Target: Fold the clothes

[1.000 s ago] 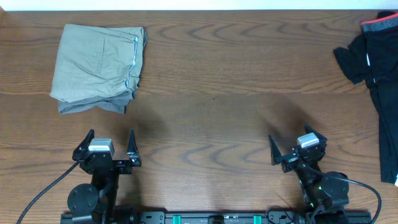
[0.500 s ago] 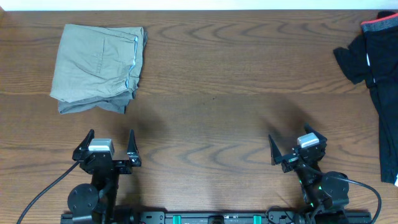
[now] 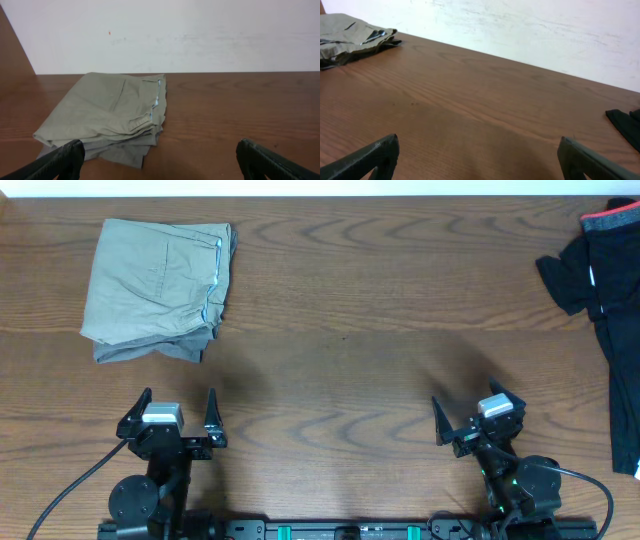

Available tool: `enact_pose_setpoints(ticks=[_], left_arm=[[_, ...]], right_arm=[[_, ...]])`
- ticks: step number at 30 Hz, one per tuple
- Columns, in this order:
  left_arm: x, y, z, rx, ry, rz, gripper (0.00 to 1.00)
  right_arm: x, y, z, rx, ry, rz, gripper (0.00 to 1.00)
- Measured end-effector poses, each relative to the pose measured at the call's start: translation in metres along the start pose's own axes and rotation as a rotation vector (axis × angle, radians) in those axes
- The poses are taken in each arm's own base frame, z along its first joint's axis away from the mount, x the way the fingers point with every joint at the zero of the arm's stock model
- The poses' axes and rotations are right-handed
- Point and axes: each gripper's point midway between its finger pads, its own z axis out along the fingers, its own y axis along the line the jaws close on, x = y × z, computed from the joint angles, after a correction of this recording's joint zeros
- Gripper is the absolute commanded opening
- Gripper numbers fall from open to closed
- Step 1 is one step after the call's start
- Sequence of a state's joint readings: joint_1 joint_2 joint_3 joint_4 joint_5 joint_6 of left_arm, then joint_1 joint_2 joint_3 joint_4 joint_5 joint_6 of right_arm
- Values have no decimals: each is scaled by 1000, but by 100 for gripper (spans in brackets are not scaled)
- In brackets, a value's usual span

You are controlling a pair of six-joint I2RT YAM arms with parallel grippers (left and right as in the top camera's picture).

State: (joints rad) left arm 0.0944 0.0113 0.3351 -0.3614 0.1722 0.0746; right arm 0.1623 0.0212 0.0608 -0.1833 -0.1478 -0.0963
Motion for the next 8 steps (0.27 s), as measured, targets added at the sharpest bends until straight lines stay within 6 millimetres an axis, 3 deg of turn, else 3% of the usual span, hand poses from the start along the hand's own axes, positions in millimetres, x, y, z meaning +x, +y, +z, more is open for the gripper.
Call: enact_pose_setpoints(ticks=[8], left_arm=[[0,0,0,0,0,0,98]], right_arm=[[0,0,0,0,0,0,99]])
